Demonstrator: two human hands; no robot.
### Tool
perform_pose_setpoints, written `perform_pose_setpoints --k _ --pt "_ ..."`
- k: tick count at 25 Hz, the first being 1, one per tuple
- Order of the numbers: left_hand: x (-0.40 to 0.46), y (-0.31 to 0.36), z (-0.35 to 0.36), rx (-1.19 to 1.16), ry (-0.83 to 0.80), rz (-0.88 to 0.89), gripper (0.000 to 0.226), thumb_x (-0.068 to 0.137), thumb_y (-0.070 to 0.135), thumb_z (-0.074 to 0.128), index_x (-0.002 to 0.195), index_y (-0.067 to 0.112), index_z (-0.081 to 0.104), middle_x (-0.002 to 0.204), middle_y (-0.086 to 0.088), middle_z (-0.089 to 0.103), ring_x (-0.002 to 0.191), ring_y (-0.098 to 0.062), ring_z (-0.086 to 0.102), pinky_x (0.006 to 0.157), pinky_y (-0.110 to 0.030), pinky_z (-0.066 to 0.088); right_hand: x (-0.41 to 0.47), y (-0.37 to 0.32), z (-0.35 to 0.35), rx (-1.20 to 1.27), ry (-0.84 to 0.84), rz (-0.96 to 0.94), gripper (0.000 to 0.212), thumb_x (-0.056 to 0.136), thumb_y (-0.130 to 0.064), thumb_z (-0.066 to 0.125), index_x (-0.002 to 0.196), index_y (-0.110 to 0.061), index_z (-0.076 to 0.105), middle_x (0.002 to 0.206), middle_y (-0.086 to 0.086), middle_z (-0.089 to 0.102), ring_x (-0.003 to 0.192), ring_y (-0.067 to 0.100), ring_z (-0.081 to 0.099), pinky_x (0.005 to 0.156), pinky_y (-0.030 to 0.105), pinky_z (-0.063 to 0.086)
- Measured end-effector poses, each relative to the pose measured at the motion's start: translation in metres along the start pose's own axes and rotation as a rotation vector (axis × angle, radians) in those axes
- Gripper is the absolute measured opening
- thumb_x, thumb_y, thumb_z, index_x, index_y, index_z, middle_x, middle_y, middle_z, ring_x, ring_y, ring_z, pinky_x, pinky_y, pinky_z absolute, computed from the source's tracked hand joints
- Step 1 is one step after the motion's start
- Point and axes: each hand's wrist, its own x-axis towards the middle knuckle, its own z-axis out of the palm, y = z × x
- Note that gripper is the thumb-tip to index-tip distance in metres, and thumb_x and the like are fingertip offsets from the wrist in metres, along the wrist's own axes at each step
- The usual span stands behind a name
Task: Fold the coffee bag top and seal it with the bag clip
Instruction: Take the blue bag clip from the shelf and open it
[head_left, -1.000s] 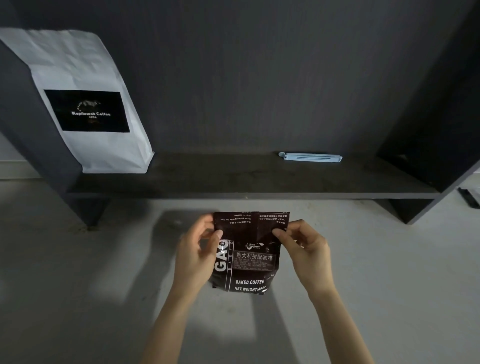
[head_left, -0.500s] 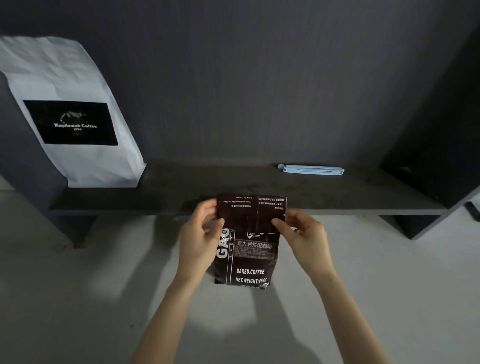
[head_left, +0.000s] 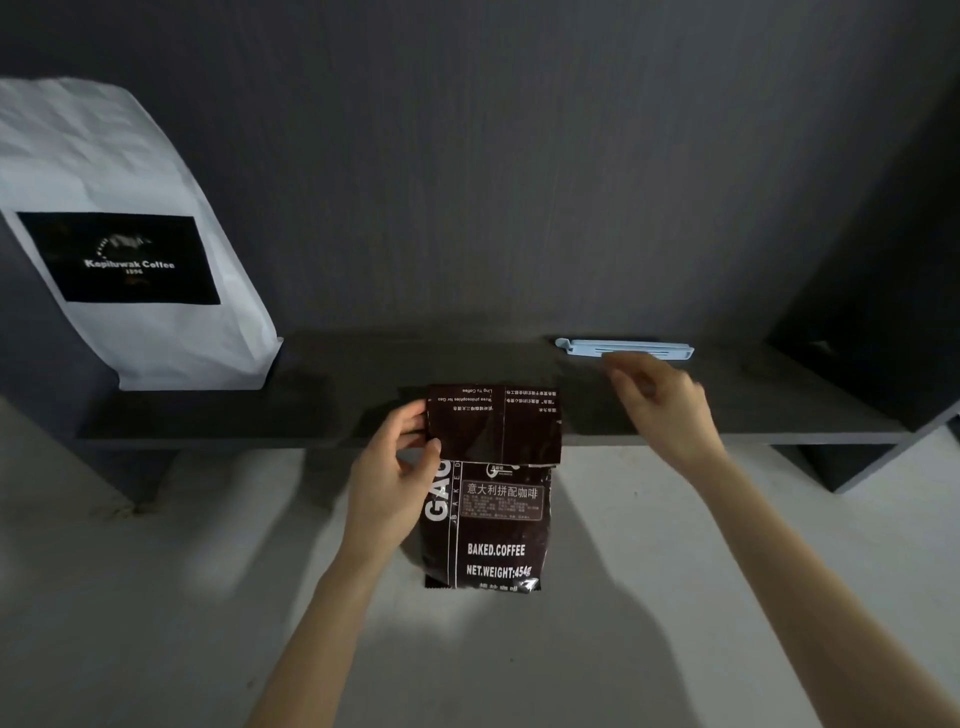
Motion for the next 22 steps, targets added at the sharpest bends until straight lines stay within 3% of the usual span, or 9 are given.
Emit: perform_pose_setpoints --k 1,3,5,8,11,16,20,22 --pt "0.000 0.001 0.001 0.007 0.003 0.002 0.038 0.082 0.004 0.055 0.118 0.014 0.050 0.106 0.005 0.057 0.095 -0.007 0.054 0.078 -0.010 0.039 0.010 0.004 -0.001 -0.075 -0.010 -0.015 0.028 0.088 -0.013 0.049 0.114 -0.013 0.057 0.113 0.011 0.065 0.101 0.028 0.060 0.083 0.017 0.038" --pt "0.000 0.002 0.001 0.023 0.006 -0.004 0.038 0.082 0.005 0.055 0.118 0.014 0.050 0.104 0.006 0.056 0.093 -0.006 0.054 0.080 -0.013 0.038 0.029 0.013 0.002 -0.223 -0.076 -0.029 0.039 0.087 -0.010 0.048 0.126 -0.016 0.046 0.128 0.014 0.054 0.115 0.036 0.050 0.101 0.042 0.038" --pt "0.000 0.002 0.001 0.040 0.001 -0.014 0.037 0.082 0.007 0.055 0.118 0.015 0.050 0.104 0.007 0.056 0.092 -0.004 0.054 0.081 -0.015 0.038 0.041 0.022 0.006 -0.397 -0.163 -0.037 0.048 0.087 -0.011 0.048 0.133 -0.017 0.035 0.140 0.013 0.042 0.128 0.035 0.038 0.108 0.056 0.025" --pt "0.000 0.003 0.000 0.067 0.000 -0.017 0.036 0.083 0.008 0.054 0.118 0.016 0.050 0.103 0.009 0.055 0.091 -0.003 0.053 0.081 -0.015 0.038 0.047 0.028 0.011 -0.503 -0.204 -0.054 0.048 0.088 -0.010 0.046 0.134 -0.016 0.033 0.143 0.011 0.038 0.133 0.031 0.031 0.112 0.056 0.010" --pt "-0.002 0.004 0.001 0.061 0.009 -0.024 0.036 0.083 0.008 0.054 0.118 0.016 0.050 0.103 0.008 0.055 0.093 -0.004 0.053 0.083 -0.018 0.038 0.043 0.027 0.011 -0.489 -0.154 -0.077 0.039 0.087 -0.006 0.046 0.126 -0.013 0.045 0.134 0.015 0.046 0.126 0.034 0.039 0.113 0.052 0.008" --pt "-0.003 0.007 0.001 0.087 0.033 -0.011 0.036 0.083 0.008 0.053 0.119 0.015 0.050 0.104 0.008 0.056 0.089 0.000 0.052 0.072 -0.001 0.039 0.038 0.023 0.008 -0.458 -0.104 -0.107 0.028 0.085 -0.009 0.051 0.112 -0.012 0.058 0.119 0.017 0.056 0.113 0.036 0.046 0.103 0.046 0.025" --pt "-0.005 0.012 -0.003 0.112 0.023 -0.022 0.038 0.086 0.015 0.052 0.124 0.016 0.047 0.123 -0.001 0.058 0.100 -0.004 0.049 0.089 -0.020 0.036 0.028 0.013 0.003 -0.399 -0.070 -0.152 0.023 0.084 -0.009 0.055 0.106 -0.012 0.062 0.112 0.017 0.058 0.102 0.038 0.054 0.100 0.050 0.037" --pt "-0.006 0.015 -0.005 0.117 0.021 -0.017 0.040 0.086 0.019 0.052 0.126 0.017 0.046 0.128 -0.003 0.056 0.102 -0.004 0.048 0.091 -0.022 0.036 0.019 0.000 -0.002 -0.346 -0.015 -0.194 0.022 0.082 -0.010 0.058 0.104 -0.010 0.063 0.106 0.017 0.060 0.090 0.038 0.059 0.088 0.048 0.047"
